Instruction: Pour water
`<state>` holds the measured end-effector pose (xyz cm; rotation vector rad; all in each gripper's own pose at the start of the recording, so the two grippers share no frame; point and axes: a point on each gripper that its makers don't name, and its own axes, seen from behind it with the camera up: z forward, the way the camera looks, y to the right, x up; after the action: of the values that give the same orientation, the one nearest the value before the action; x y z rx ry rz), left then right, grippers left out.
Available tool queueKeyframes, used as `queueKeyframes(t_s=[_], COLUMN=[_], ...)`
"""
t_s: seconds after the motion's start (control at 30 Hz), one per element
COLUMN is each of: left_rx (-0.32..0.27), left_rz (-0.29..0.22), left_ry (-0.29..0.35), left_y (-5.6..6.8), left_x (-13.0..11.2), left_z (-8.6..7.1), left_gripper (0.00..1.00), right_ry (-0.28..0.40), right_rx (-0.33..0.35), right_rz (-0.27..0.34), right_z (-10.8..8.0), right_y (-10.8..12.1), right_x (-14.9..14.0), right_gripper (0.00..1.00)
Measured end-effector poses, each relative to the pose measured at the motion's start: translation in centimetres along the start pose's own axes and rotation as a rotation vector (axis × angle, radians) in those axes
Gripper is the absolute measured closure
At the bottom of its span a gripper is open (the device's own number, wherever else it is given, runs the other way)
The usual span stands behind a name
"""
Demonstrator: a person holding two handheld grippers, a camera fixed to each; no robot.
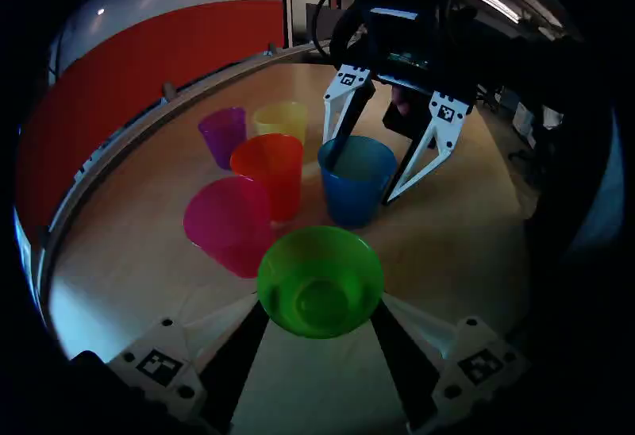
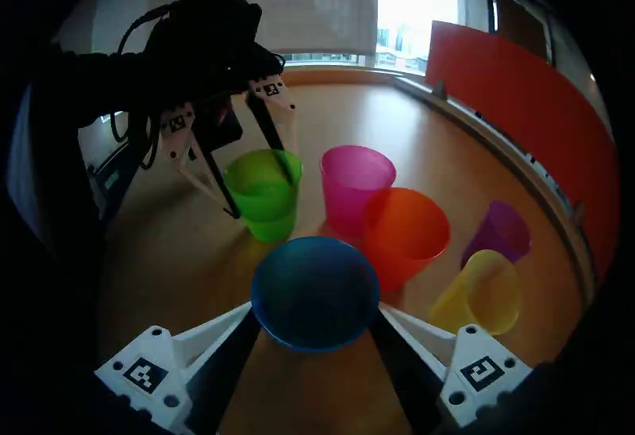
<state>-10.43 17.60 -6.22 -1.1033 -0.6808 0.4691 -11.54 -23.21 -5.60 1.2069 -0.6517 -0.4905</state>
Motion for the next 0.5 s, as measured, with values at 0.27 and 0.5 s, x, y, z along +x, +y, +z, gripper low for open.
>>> queueKeyframes(t_s=[0.27,0.5], left_rx=[0.005,0.016], left_rz=[-0.003,-0.008], left_ry=[-0.024,-0.040], left_y=[0.0,-0.2], left_x=[-0.8,-1.5], left_z=[0.1,-0.5], left_gripper=[0.15,0.14], right_ry=[-0.008,-0.010], right_rx=[-0.006,-0.018], right_rz=[-0.004,0.010], right_z=[-0.3,-0.7], right_y=[0.0,0.2], right_x=[-0.5,-1.0], right_gripper=[0.03,0.03])
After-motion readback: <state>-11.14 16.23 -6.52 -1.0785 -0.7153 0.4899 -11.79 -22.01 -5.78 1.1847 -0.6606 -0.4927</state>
